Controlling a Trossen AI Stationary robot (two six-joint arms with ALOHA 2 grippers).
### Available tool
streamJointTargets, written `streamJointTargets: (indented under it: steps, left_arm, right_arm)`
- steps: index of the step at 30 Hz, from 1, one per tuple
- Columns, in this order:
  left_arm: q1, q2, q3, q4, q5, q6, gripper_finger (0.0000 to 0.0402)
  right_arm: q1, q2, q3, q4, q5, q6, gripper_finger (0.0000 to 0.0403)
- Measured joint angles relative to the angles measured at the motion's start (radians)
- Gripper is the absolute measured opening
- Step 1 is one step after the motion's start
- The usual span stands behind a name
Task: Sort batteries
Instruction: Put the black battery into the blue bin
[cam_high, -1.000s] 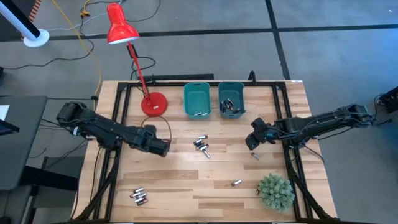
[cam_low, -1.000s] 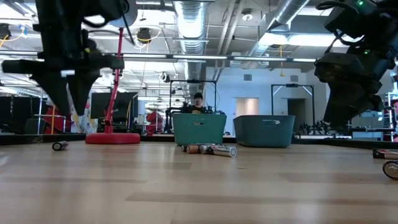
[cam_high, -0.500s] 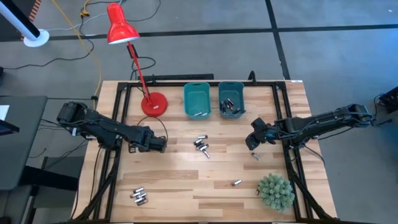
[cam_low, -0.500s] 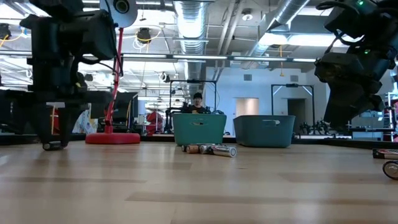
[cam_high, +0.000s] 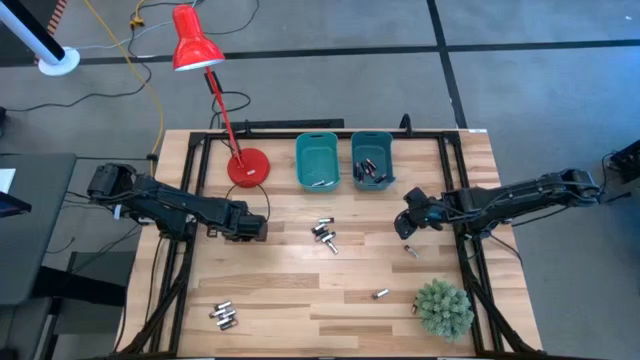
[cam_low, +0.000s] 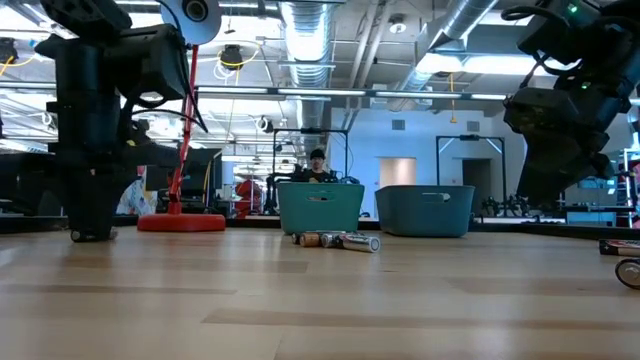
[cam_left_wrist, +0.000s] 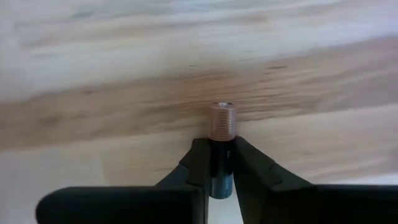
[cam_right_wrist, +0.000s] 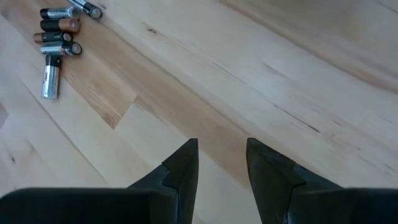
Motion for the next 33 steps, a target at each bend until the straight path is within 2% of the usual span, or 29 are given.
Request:
streamJointTargets:
  steps: [3,6,10,16,19,24,29,33]
  left_arm:
    - [-0.013,0.006,0.037,0.04,-0.054,0.152,0.0037]
    - [-0.014,0.007,0.112,0.149,-0.114,0.311,0.0037]
    - [0.018,0.011,0.207,0.288,-0.118,0.546,0.0037]
    - [0.162,0.008,0.382,0.311,-0.103,0.794,0.0037]
    - [0.243,0.049,0.499,0.315,-0.071,0.927,0.0037]
    - [0.356,0.21,0.728,0.282,0.031,1.105,0.0037]
    - [0.418,0.422,1.004,0.211,0.169,1.227,0.0037]
    - [0.441,0.59,1.226,0.123,0.207,1.309,0.0037]
  right_arm:
    - [0.0,0.0,0.0,0.001,0.0,-0.001,0.015]
    - [0.0,0.0,0.0,0.003,0.0,-0.001,0.015]
    - [0.0,0.0,0.0,0.009,0.0,-0.002,0.015]
    - [0.0,0.0,0.0,0.011,0.0,-0.004,0.015]
    - [0.0,0.0,0.0,0.011,0.0,-0.002,0.015]
    - [0.0,0.0,0.0,0.018,0.0,-0.001,0.015]
    - [0.0,0.0,0.0,0.022,0.0,0.006,0.015]
    - [0.003,0.0,0.0,0.021,0.0,0.007,0.015]
